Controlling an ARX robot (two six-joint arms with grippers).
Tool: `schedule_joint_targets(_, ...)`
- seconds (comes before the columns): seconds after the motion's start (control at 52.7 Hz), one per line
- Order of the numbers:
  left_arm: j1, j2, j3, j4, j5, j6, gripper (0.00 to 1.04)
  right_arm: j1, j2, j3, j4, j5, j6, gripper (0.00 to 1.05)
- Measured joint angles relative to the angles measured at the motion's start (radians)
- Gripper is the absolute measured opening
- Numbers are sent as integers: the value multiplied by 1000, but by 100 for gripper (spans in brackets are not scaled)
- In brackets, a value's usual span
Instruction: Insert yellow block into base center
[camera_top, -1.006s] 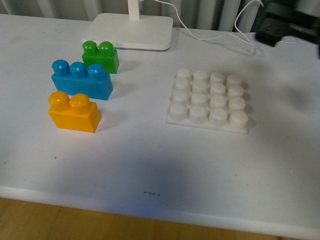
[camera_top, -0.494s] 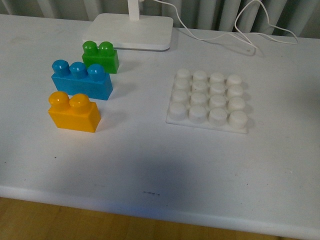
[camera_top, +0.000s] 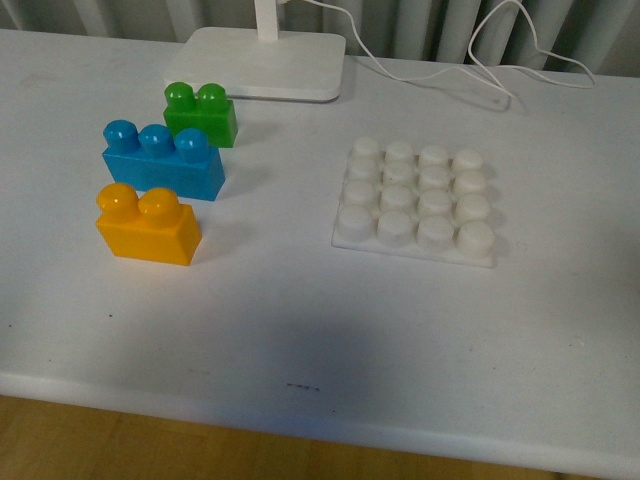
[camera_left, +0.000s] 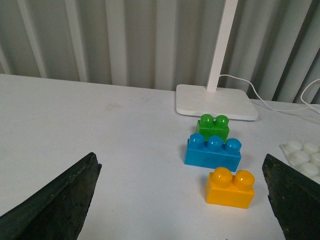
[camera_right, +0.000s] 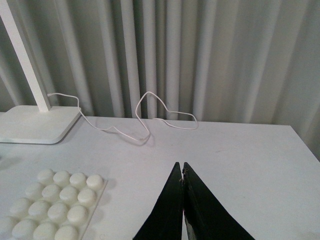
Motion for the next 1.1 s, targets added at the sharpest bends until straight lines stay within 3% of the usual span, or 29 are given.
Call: schedule_joint_targets(1.101,0,0,0,0,0,0,98,0,-435,-115,-304,3,0,1)
